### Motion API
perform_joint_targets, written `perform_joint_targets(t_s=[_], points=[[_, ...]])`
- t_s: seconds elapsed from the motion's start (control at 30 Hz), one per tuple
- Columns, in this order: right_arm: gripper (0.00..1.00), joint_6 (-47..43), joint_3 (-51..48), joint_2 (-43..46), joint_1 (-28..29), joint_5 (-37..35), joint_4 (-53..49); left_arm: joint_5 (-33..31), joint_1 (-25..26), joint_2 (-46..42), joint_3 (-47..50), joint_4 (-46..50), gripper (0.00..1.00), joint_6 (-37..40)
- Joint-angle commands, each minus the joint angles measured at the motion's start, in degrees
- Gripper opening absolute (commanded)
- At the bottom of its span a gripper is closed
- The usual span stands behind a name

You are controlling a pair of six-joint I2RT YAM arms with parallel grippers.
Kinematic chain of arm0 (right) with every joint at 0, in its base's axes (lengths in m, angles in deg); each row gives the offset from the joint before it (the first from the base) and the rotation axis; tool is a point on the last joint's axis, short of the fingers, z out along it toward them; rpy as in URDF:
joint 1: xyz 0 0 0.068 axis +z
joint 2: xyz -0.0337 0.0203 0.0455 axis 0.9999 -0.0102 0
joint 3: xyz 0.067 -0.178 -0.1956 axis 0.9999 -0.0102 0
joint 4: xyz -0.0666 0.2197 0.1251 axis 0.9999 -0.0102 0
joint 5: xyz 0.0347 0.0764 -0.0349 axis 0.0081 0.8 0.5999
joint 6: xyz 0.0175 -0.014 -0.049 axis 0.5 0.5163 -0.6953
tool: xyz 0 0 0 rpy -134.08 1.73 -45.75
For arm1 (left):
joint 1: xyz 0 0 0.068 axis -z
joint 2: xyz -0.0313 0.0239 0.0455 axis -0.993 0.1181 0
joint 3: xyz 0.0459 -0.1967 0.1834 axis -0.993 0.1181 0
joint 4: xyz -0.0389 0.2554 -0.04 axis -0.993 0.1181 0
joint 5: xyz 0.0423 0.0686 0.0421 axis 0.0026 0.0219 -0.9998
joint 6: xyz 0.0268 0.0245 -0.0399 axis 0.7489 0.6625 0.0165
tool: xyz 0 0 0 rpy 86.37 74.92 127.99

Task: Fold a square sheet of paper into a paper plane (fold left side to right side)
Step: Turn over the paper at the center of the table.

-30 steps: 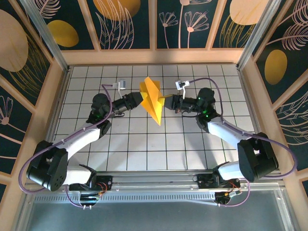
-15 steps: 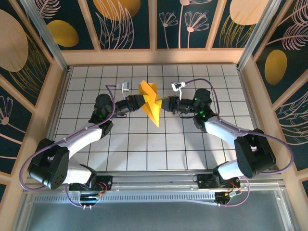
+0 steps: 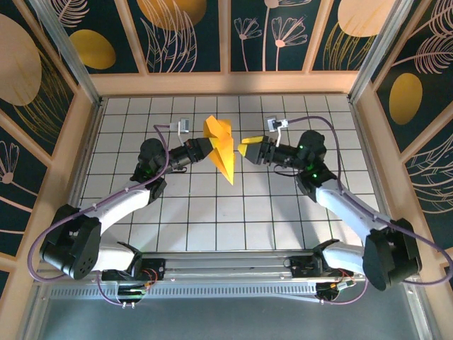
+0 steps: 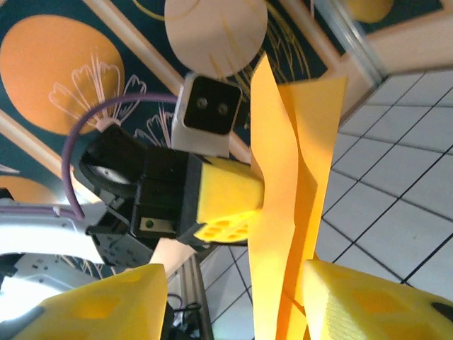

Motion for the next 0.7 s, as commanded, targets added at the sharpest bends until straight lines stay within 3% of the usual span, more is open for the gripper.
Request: perform_joint_targets(t_s=[0.0,0.13,0.37,0.67], points=[[0.81,-0.9,-3.1,1.3,0.3,-2.1,-4.4,-0.4,0.7,-0.6,-0.8,-4.7,0.00,-0.9],[0.87,0.6,-4.9,0.9,3.0,-2.1,-2.7,-0.2,1.3,0.1,-1.6,-4.9,0.00,-1.0],[0.83,2.4,-3.7,-2.8,5.7,-0.3,1.7,-0.2,2.4,1.0,-2.4,-5.0,0.00,-1.2],[0.42,-0.2,1.9,-5.3,5.4,-0.4,-2.1,0.0,3.3,1.9,-2.7,-4.7,0.00,-1.3]])
